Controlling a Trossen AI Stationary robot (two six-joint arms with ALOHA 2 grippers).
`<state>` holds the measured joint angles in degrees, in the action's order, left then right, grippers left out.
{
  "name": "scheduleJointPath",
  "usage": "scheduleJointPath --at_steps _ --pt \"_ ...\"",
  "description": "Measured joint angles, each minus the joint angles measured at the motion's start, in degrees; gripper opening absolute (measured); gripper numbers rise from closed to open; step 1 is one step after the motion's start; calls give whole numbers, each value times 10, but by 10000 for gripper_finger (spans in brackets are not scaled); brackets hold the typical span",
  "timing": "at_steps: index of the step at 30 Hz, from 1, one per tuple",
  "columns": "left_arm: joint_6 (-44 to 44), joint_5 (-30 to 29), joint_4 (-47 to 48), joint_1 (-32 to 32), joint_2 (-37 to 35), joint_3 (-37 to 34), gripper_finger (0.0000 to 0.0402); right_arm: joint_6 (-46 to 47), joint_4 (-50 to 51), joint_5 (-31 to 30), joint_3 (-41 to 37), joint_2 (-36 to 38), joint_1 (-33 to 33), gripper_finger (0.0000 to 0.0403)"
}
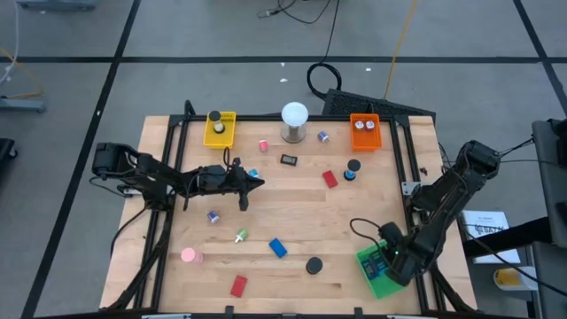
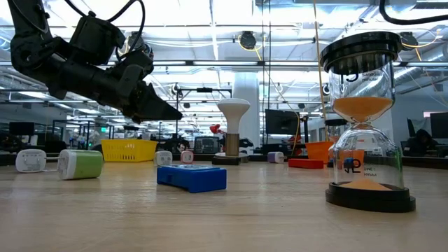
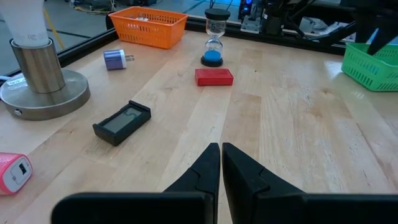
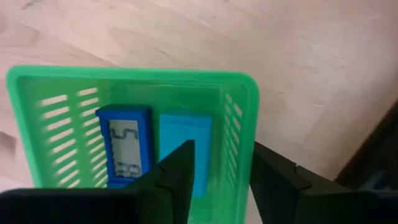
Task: Pick & Place Office items
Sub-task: Adjust the green bin, then put the blue charger adaptor into the orange bin
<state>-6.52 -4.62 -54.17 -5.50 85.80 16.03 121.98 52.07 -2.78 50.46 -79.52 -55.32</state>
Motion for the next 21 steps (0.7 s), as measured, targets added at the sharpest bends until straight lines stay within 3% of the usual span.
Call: scheduleJointPath --at_steps 11,17,21 --pt "3 0 -1 0 0 0 21 -100 32 -21 0 73 32 178" --pt "9 0 -1 0 0 0 21 -217 96 -138 0 132 60 170" --pt "12 0 -8 0 0 1 21 -375 76 -274 0 152 84 134"
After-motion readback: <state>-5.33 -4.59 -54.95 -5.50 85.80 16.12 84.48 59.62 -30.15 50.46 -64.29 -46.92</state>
